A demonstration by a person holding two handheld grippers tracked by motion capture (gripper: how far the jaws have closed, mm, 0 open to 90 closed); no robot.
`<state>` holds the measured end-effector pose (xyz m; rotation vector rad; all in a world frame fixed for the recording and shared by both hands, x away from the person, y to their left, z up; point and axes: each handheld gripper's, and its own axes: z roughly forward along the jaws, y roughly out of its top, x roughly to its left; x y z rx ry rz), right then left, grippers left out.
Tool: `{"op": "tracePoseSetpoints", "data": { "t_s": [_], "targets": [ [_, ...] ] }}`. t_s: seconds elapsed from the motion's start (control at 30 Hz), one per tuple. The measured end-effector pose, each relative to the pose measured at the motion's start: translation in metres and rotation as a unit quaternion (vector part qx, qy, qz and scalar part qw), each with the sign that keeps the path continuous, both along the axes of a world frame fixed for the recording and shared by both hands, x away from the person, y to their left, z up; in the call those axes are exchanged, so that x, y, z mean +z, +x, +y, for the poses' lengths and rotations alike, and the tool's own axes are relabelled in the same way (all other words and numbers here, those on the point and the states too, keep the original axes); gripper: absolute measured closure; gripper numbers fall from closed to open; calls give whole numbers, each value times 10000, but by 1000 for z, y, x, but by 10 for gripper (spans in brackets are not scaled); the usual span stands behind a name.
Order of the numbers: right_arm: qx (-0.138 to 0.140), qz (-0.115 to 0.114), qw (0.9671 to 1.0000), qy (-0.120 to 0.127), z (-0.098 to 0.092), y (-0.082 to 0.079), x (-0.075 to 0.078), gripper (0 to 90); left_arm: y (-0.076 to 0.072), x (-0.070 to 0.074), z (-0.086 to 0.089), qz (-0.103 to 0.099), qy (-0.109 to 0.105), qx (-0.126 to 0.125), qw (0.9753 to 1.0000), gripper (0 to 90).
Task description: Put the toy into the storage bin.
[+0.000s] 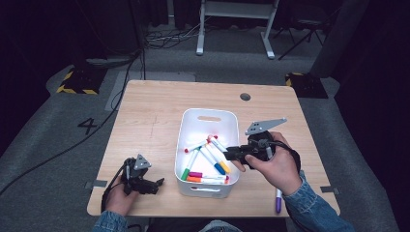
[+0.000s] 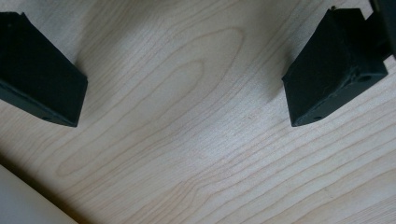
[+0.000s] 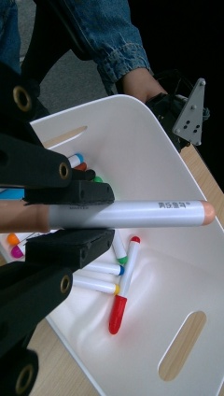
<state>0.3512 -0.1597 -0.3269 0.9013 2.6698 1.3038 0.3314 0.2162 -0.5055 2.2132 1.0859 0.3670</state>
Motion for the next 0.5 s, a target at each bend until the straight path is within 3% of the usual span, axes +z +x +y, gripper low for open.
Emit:
{"op": "tracePoseSetpoints", "data": {
  "t_s": [0.3,0.5],
  "targets": [
    [102,104,9999,37,10,-3,-3,772,0,0,0,-2,1,0,10000,0],
    [186,223,9996,-73,17,-4,-12,772,0,0,0,3,-1,0,10000,0]
  ]
}}
